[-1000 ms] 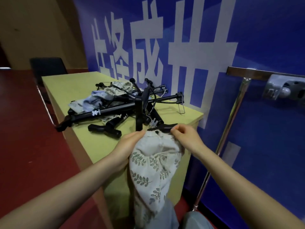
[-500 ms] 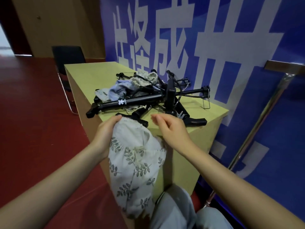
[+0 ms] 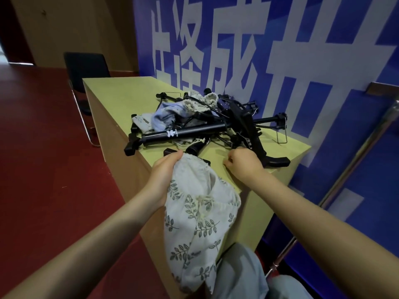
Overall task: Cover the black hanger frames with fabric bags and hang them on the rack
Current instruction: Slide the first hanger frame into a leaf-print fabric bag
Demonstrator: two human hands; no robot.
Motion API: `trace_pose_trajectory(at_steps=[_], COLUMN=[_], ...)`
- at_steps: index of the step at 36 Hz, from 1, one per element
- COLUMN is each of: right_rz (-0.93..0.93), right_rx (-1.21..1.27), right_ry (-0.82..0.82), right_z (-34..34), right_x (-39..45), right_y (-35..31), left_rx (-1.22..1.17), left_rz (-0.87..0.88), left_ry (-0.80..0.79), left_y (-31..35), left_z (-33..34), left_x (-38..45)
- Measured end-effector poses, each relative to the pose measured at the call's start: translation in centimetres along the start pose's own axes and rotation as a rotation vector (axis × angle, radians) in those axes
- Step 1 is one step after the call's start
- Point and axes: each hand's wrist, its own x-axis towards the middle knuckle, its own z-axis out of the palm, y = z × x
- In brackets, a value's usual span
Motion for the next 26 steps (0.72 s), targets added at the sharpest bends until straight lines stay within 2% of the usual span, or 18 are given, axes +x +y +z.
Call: trace_pose_trajectory(at_steps=[5,13,15,18,20,23,26], right_rz=[0.092,0.009,-0.023,-0.04,-0.118,-0.25,-0.315], right_rx=[0.007,-0.083,0.116,0.658,0.891,1.077,1.151], right_ry=[0.008,-0.139,-0.118,0.035,0.099,0.051,-0.113], right_z=[0.4,-0.6,-0.7,-2.1,-3.8,-5.7,-5.8], right_x=[1.9,0.8,0.3,-1.5,-3.5,-6.4,-8.3], right_y=[0.1,-0.9,-1.0,-1.6,-2.6,-3.7,-4.0], left_rx=[0.037,0.075,0.084,0.082,0.071,0.039,0.02], left_rz=[-0.01,0.005,0.006,-0.004,-0.003,0.032,0.077], left_ry=[0.0,-0.051,-0.064,-0.076,-0.095,-0.13,-0.189], left_y=[-0.1,0.0,0.0,0.0,0.1,0.6,1.3], left_z=[0.1,0.7,0.7,0.6,0.7,1.2,2.0], left_x=[0.3,0.2,0.2,0.1,0.1,-0.3,-1.0])
